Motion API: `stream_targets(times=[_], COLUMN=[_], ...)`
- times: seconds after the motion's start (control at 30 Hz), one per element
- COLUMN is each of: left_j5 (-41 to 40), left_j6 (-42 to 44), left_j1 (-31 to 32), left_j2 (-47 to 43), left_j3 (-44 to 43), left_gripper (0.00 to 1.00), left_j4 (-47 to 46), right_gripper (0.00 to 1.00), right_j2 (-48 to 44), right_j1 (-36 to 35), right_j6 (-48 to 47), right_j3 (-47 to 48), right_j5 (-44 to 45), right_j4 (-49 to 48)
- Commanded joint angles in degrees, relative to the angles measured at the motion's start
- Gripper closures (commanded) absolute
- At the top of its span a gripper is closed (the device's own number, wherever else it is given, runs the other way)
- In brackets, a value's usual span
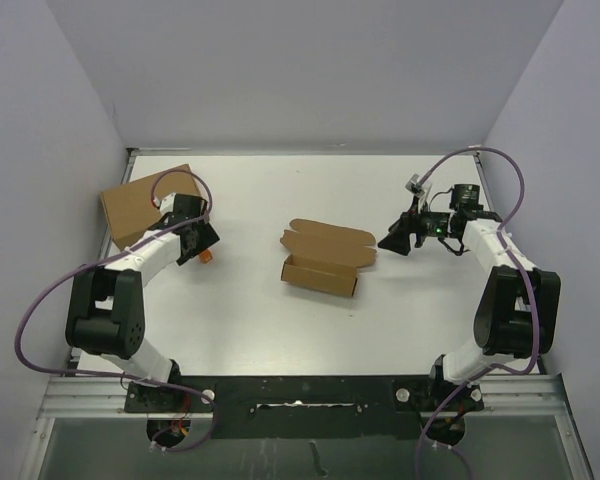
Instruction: Fold the paper box
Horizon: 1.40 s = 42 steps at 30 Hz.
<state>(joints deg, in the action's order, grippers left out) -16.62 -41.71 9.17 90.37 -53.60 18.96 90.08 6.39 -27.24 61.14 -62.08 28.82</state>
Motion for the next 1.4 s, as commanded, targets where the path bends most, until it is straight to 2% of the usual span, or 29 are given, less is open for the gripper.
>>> stream_targets(times=[0.0, 0.13, 0.3, 0.43, 0.57, 0.77, 0.9, 1.03, 1.2, 1.37], left_j5=[-3.37, -2.41, -2.12, -1.78, -1.78, -2.4, -1.7, 3.9, 20.66, 32.99], left_j6=[-0.34, -0.38, -0.88, -1.18, -0.91, 0.45, 2.46, 7.0, 13.71, 16.32], left_j1=[0.85, 1.16, 1.85, 1.88, 1.84, 1.89, 1.96, 3.6, 6.04, 10.63], left_j2=[3.4, 5.19, 7.33, 8.77, 9.32, 7.71, 5.15, -1.74, -11.92, -13.14], left_j3=[-4.78, -5.02, -5.18, -5.35, -5.52, -4.61, -3.63, -0.81, 4.66, 0.96], left_gripper=[0.37, 0.44, 0.45, 0.54, 0.57, 0.69, 0.83, 0.89, 0.94, 0.96], left_j4=[4.45, 4.25, 3.89, 3.34, 3.19, 2.7, 2.4, -0.32, -12.13, -14.91], right_gripper=[0.25, 0.25, 0.26, 0.26, 0.26, 0.27, 0.27, 0.27, 0.27, 0.28], right_j2=[-1.24, -1.27, -1.14, -1.23, -1.34, -1.4, -1.48, -1.51, -1.56, -1.66], right_j1=[0.1, 0.12, 0.19, 0.08, 0.07, 0.1, 0.06, 0.11, 0.11, 0.04], right_j6=[-1.31, -1.32, -1.23, -1.17, -1.14, -1.11, -1.14, -1.14, -1.12, -1.12], right_j3=[2.31, 2.31, 2.31, 2.22, 2.14, 2.05, 1.99, 1.96, 1.87, 1.87], right_j5=[-1.9, -1.98, -2.16, -2.25, -2.5, -2.77, -2.87, -2.95, -3.04, -3.13], right_j4=[0.32, 0.21, 0.27, 0.19, 0.19, 0.01, 0.01, 0.01, -0.06, -0.01])
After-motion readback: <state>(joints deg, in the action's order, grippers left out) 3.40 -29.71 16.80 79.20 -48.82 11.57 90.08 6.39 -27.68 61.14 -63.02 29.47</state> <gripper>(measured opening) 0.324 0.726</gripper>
